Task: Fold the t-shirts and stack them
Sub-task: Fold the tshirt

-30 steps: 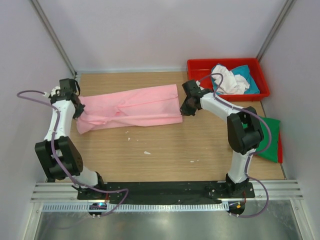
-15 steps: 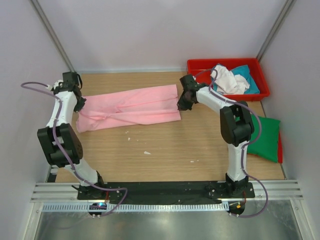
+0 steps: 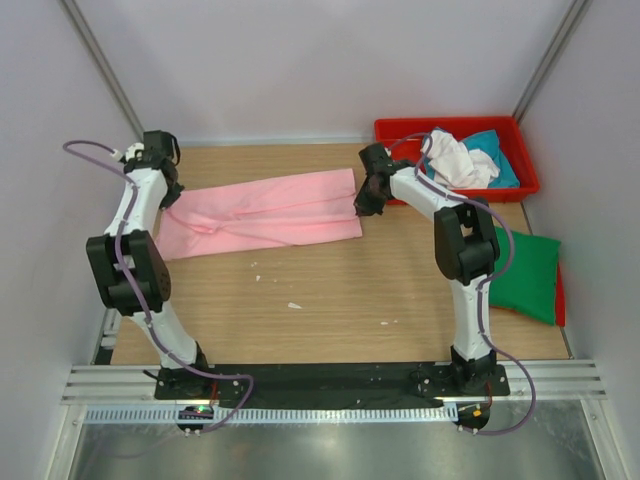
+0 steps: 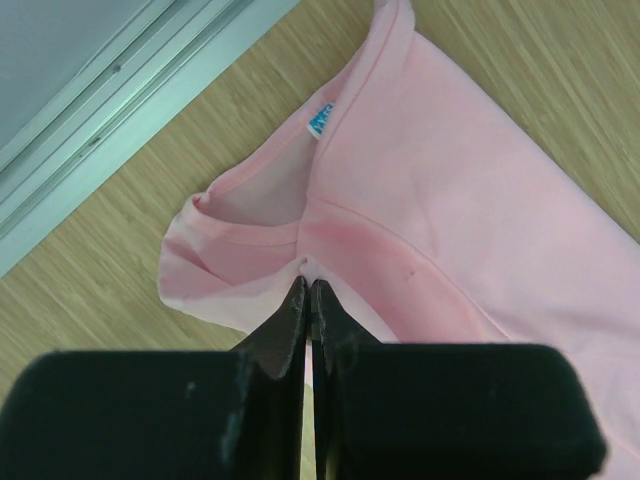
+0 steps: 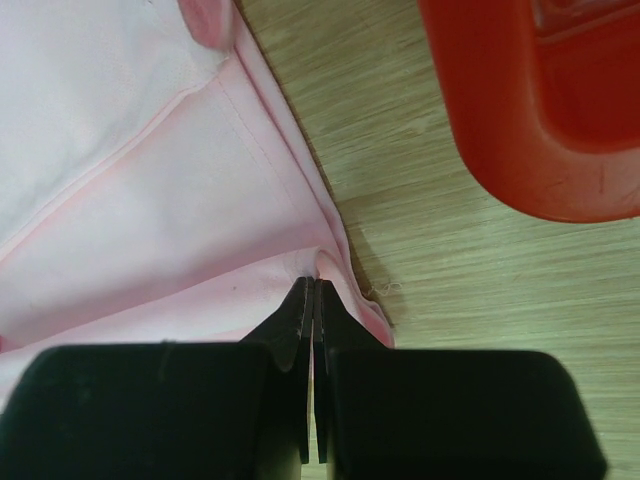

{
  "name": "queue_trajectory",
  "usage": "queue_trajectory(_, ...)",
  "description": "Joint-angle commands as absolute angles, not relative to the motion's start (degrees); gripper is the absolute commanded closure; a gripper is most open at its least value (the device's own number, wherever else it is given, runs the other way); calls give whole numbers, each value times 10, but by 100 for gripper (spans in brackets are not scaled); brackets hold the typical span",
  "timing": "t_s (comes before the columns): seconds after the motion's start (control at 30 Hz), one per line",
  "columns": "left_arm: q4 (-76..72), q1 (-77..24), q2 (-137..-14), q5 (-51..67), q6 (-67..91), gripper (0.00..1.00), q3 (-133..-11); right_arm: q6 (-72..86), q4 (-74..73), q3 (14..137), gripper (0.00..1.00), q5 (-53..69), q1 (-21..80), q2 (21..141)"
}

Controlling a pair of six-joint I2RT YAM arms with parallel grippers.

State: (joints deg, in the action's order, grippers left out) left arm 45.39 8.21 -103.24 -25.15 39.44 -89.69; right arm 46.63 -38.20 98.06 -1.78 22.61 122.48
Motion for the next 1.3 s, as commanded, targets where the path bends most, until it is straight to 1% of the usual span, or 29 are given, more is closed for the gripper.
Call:
queue_trajectory(0.0,429,69,-1042,-288,376,100,-931,457,-398,1004,99,-25,222,1225)
queue_trajectory(0.7,408,46,-1100,-311,359,100,-982,448,-389,998,99,-42,219,1221)
queue_trajectory(1.27,406,46,-1107,-324,363,100,-985,446,-391,1040,99,-40,219,1240)
